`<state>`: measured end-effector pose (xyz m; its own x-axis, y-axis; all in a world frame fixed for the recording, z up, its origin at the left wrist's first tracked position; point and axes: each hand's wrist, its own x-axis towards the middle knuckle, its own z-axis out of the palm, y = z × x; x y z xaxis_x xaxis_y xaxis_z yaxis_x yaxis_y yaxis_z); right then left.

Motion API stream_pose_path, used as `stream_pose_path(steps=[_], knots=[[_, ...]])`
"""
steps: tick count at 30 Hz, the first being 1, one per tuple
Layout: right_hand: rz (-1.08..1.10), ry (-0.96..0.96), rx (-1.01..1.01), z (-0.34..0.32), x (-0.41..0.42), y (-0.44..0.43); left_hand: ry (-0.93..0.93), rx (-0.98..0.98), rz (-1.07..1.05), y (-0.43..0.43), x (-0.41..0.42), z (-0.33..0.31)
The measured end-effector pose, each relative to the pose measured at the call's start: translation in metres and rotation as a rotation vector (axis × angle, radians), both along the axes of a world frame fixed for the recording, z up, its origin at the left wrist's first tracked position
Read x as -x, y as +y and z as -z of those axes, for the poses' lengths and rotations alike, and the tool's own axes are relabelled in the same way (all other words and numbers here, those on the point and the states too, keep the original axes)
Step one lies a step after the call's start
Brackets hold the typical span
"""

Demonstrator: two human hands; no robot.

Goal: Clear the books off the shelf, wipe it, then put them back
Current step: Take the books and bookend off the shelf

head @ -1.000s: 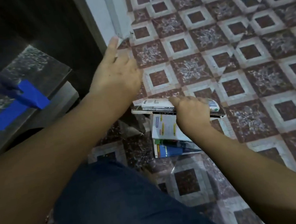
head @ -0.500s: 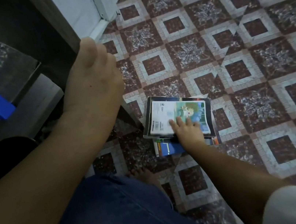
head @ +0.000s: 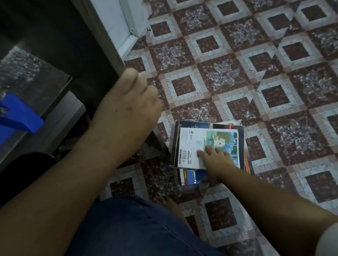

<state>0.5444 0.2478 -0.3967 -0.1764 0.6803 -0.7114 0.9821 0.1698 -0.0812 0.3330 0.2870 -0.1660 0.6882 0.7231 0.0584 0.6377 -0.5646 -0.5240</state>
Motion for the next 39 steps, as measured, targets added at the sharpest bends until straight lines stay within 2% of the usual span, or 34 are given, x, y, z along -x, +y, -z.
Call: stream_pose_path(steps=[2,4,7,14,19,27,34,39], knots=[[0.003,0.030,0.008,-0.024,0.008,0.006,-0.060,0.068,0.096,-0.012,0.014,-0.004],[-0.034,0.072,-0.007,-0.057,0.024,0.012,-0.108,0.123,0.061,-0.028,0.026,-0.016],[-0.101,0.194,-0.083,-0.122,0.057,0.016,-0.059,0.205,-0.232,-0.056,0.051,-0.034],[-0.425,0.475,-0.423,-0.277,0.158,-0.012,-0.253,0.030,-0.870,-0.139,0.136,-0.089],[-0.635,0.618,-0.529,-0.342,0.242,-0.045,-0.352,-0.195,-1.124,-0.212,0.200,-0.123],[-0.854,0.713,-0.608,-0.379,0.363,-0.094,-0.344,-0.508,-1.356,-0.289,0.283,-0.170],[-1.003,0.742,-0.614,-0.377,0.446,-0.116,-0.384,-0.522,-1.360,-0.313,0.330,-0.173],[-1.020,0.802,-0.581,-0.373,0.484,-0.124,-0.370,-0.595,-1.330,-0.319,0.336,-0.160]])
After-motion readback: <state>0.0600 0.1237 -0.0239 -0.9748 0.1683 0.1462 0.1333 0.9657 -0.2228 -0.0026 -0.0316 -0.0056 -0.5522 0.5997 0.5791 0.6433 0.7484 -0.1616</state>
